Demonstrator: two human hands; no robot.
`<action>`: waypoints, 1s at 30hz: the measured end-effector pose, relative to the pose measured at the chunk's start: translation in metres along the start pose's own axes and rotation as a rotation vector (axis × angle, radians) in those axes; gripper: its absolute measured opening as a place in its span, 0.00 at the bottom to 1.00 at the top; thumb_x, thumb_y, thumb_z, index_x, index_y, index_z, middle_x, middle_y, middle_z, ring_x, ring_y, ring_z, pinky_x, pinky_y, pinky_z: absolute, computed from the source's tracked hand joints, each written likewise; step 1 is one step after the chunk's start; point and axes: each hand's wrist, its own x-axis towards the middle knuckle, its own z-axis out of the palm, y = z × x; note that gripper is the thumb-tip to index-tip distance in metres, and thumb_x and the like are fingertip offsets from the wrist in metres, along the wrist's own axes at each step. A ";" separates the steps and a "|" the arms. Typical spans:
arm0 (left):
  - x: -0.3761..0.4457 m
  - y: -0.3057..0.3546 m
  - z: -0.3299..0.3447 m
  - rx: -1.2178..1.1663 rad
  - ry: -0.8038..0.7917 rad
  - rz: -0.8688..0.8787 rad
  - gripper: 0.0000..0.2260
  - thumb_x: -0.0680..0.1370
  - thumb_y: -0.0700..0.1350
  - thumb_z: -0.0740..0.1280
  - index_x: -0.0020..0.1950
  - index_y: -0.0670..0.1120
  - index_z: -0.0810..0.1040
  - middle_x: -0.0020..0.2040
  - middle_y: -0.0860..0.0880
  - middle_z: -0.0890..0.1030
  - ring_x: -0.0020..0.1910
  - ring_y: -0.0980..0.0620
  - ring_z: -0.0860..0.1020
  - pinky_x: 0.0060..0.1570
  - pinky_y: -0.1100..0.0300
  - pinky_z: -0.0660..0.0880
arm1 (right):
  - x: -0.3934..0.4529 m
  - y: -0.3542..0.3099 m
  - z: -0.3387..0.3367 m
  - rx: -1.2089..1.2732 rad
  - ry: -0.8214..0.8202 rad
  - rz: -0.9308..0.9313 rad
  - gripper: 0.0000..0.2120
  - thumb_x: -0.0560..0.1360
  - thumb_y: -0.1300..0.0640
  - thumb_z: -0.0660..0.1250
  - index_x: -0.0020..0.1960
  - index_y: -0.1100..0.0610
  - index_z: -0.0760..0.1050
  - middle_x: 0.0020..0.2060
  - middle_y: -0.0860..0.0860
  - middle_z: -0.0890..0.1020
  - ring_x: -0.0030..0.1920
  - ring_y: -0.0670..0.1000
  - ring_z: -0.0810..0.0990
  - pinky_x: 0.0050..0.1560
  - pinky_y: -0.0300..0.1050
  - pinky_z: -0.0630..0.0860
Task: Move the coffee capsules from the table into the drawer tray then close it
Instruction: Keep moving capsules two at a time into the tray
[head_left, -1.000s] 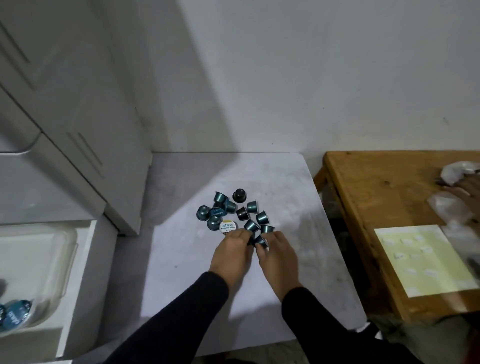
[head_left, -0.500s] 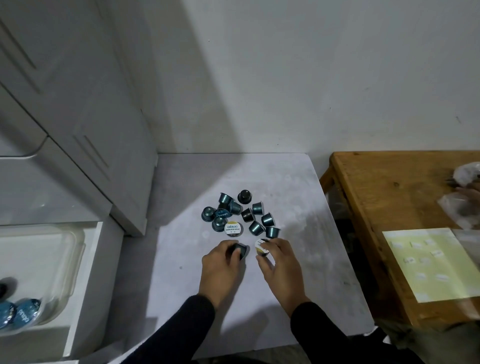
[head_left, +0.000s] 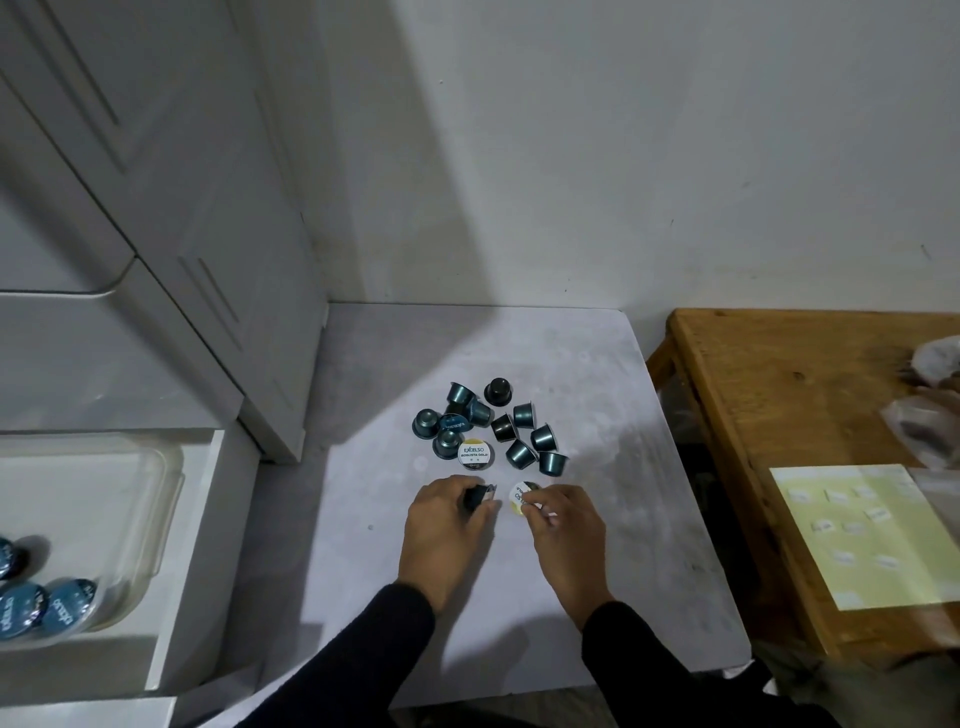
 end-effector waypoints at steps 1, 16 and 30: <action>0.000 0.000 0.000 -0.005 0.002 0.005 0.07 0.73 0.52 0.67 0.48 0.53 0.80 0.45 0.57 0.81 0.48 0.58 0.76 0.50 0.61 0.75 | 0.000 0.000 0.000 0.000 -0.001 0.019 0.05 0.69 0.65 0.70 0.42 0.58 0.83 0.44 0.56 0.79 0.38 0.47 0.74 0.41 0.17 0.63; -0.007 0.006 -0.019 -0.336 0.079 -0.190 0.11 0.76 0.38 0.64 0.43 0.51 0.83 0.39 0.60 0.83 0.40 0.70 0.78 0.39 0.82 0.68 | -0.004 -0.024 -0.008 0.171 -0.064 0.218 0.11 0.70 0.67 0.65 0.43 0.55 0.83 0.38 0.48 0.82 0.36 0.40 0.76 0.37 0.20 0.66; -0.020 0.021 -0.178 -0.490 0.178 0.018 0.12 0.75 0.36 0.66 0.41 0.53 0.83 0.37 0.59 0.84 0.38 0.62 0.82 0.42 0.74 0.75 | -0.004 -0.151 -0.013 0.703 -0.195 0.065 0.12 0.72 0.71 0.64 0.41 0.56 0.80 0.36 0.53 0.83 0.33 0.42 0.81 0.36 0.30 0.77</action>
